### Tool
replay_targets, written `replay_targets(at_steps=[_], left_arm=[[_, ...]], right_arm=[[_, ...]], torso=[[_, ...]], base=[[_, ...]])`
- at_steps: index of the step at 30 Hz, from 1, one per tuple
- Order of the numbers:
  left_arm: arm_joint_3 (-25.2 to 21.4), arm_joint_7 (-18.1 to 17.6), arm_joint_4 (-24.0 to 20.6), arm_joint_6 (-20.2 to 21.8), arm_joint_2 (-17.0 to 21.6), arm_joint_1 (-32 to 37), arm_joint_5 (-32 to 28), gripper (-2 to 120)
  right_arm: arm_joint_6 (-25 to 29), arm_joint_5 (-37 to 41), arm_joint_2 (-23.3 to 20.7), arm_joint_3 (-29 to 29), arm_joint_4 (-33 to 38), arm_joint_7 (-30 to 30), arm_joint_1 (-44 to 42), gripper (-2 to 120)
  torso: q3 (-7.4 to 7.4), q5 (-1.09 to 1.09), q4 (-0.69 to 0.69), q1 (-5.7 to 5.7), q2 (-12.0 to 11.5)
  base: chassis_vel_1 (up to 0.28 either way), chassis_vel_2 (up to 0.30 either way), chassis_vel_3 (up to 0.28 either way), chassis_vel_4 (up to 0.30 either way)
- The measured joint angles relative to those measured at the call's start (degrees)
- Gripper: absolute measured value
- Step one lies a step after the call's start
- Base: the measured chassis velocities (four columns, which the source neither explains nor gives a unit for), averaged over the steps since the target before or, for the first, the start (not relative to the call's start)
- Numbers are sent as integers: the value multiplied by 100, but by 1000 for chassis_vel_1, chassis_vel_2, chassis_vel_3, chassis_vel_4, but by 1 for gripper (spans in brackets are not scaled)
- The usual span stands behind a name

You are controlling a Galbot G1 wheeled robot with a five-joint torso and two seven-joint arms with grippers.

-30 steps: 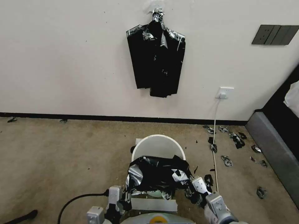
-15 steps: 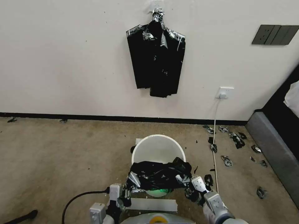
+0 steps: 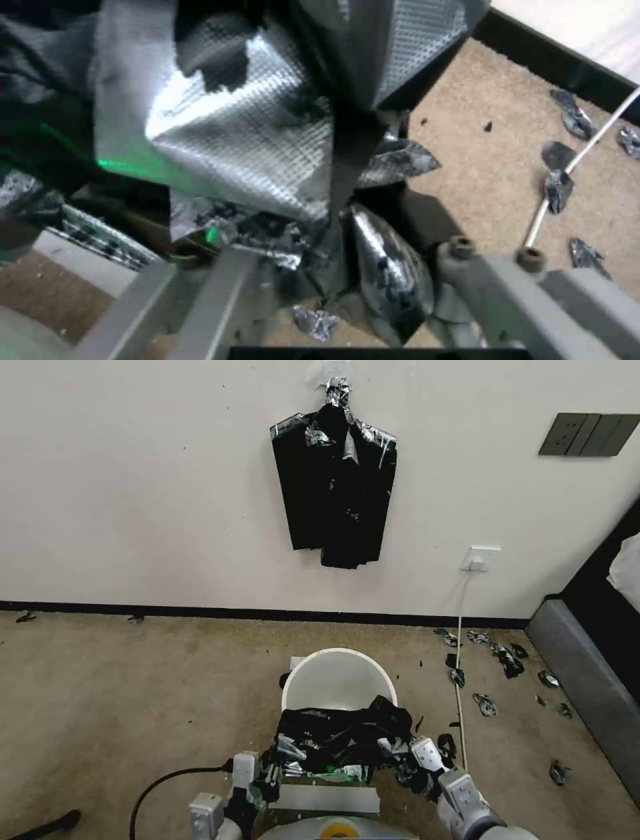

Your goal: Place a trash bag onto the trash bin.

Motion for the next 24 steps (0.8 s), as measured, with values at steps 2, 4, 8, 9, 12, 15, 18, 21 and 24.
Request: replay_targets(at_steps=[2,4,8,9,12,15,18,21,24], left_arm=[[-27,27,-37,4,28,23,9,43],[-74,82,-119,10,78,78,19,52],[-269,400,-318,63,213,268,38,67],[-403,580,-390,91,265,354,53,72],[-654,871,-508,105,348,523,63,82],[-878,1132,-614,80,400,699,64,92],[-1040,1334,-690,24,437,839,67,98],[-1217,1657,-736,-95,480,970,118,100],[-1294,1857,-726,-183,493,981,185,100]], right_arm=[[-60,2,-26,11,55,-26,-21,46],[-149,5,-84,52,161,-117,-70,53],[-290,11,-170,127,361,-233,-143,68],[-366,11,-194,158,426,-261,-160,74],[-493,6,-238,195,539,-320,-201,84],[-570,0,-286,213,630,-397,-255,93],[-613,-27,-331,220,724,-470,-308,99],[-654,-39,-361,223,862,-505,-340,100],[-660,-46,-363,229,923,-506,-354,100]], torso=[[0,0,0,0,0],[0,0,0,0,0],[0,0,0,0,0],[0,-1,0,0,0],[0,-1,0,0,0],[0,0,0,0,0],[0,-1,0,0,0],[0,-1,0,0,0],[0,0,0,0,0]], base=[[0,0,0,0],[0,0,0,0],[0,0,0,0],[0,0,0,0],[0,0,0,0],[0,0,0,0],[0,0,0,0],[0,0,0,0],[0,0,0,0]])
